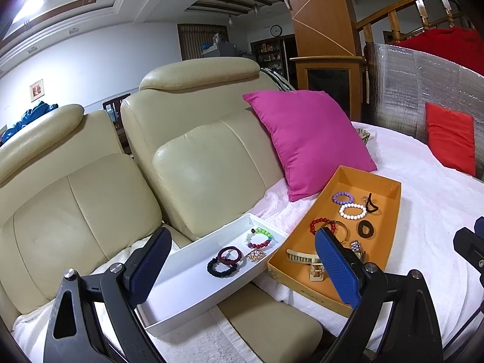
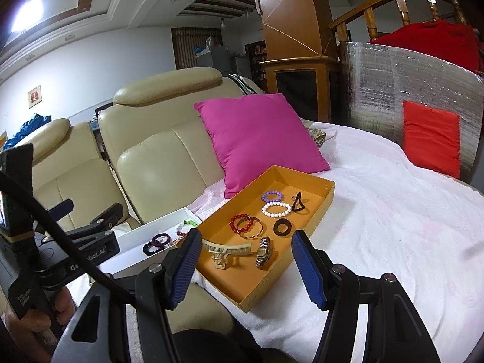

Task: Organize jewelry

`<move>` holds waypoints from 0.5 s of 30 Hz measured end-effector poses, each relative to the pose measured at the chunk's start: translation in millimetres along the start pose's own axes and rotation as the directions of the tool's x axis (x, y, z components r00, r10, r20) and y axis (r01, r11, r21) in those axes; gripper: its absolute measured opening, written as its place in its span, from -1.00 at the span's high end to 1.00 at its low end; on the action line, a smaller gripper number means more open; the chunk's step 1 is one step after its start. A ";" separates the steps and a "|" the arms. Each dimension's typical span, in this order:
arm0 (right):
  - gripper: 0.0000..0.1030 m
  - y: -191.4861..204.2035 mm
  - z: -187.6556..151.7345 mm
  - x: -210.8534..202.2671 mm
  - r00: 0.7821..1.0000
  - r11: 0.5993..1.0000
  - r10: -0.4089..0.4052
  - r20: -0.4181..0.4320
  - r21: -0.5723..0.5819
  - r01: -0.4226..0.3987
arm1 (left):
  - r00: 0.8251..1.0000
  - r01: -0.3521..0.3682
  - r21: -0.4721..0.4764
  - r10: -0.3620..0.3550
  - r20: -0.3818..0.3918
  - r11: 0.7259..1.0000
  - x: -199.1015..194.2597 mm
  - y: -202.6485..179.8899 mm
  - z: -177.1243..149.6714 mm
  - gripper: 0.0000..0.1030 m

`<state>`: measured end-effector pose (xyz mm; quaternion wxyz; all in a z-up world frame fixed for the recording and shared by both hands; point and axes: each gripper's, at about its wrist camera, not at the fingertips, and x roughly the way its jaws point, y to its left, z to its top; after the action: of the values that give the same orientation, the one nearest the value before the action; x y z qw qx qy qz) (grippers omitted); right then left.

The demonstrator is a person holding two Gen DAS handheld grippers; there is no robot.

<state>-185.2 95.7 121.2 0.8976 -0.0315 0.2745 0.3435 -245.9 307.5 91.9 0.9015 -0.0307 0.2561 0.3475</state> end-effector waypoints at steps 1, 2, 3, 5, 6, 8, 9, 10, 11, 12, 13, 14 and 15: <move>-0.27 -0.6 0.5 2.3 1.000 1.000 -0.001 -0.001 0.000 0.001 | 1.000 0.000 0.000 0.000 -0.003 1.000 2.2 -0.5 0.0 -0.86; -0.27 -0.8 1.2 4.0 1.000 1.000 -0.002 -0.003 0.000 0.002 | 1.000 -0.001 -0.001 0.001 -0.005 1.000 3.2 -0.4 -0.2 -0.86; -0.27 -1.3 1.8 6.4 1.000 1.000 -0.001 -0.006 -0.001 0.001 | 1.000 0.000 -0.002 0.000 -0.008 1.000 5.7 -1.1 -0.3 -0.86; -0.27 -1.8 2.7 10.0 1.000 1.000 -0.004 -0.009 -0.002 0.004 | 1.000 0.002 -0.002 -0.002 -0.014 1.000 9.8 -2.0 -0.2 -0.86; -0.27 -2.0 3.3 11.9 1.000 1.000 -0.005 -0.011 -0.003 0.005 | 1.000 0.002 -0.002 -0.002 -0.016 1.000 11.8 -2.4 -0.4 -0.86; -0.27 -2.0 4.4 15.9 1.000 1.000 -0.006 -0.017 -0.004 0.006 | 1.000 0.005 -0.003 -0.005 -0.023 1.000 16.1 -2.8 -0.4 -0.86; -0.27 -2.4 4.9 18.1 1.000 1.000 -0.007 -0.020 -0.004 0.007 | 1.000 0.007 -0.003 -0.007 -0.026 1.000 18.5 -3.2 -0.5 -0.86; -0.27 -2.4 5.4 19.9 1.000 1.000 -0.008 -0.022 -0.004 0.008 | 1.000 0.006 -0.004 -0.006 -0.029 1.000 20.4 -3.4 -0.5 -0.86; -0.27 -2.0 6.1 22.3 1.000 1.000 -0.010 -0.025 -0.005 0.010 | 1.000 0.006 -0.005 -0.006 -0.031 1.000 22.4 -3.5 -0.4 -0.86; -0.27 -2.2 6.5 24.3 1.000 1.000 -0.011 -0.027 -0.005 0.011 | 0.999 0.009 -0.007 -0.010 -0.035 1.000 25.1 -3.2 -0.5 -0.86; -0.27 -2.3 6.9 26.5 0.999 1.000 -0.013 -0.030 -0.005 0.013 | 0.999 0.010 -0.008 -0.011 -0.038 1.000 26.9 -2.9 -0.7 -0.86; -0.27 -2.5 7.0 28.3 0.999 1.000 -0.014 -0.032 -0.004 0.014 | 0.999 0.008 -0.011 -0.009 -0.041 1.000 29.2 -2.5 -1.1 -0.86; -0.27 -2.4 7.0 29.8 0.999 1.000 -0.015 -0.034 -0.002 0.015 | 0.999 0.008 -0.012 -0.009 -0.043 1.000 30.8 -1.7 -1.2 -0.86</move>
<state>-162.1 113.4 111.5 0.8952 -0.0401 0.2893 0.3365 -226.0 324.8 75.7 0.8969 -0.0448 0.2734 0.3446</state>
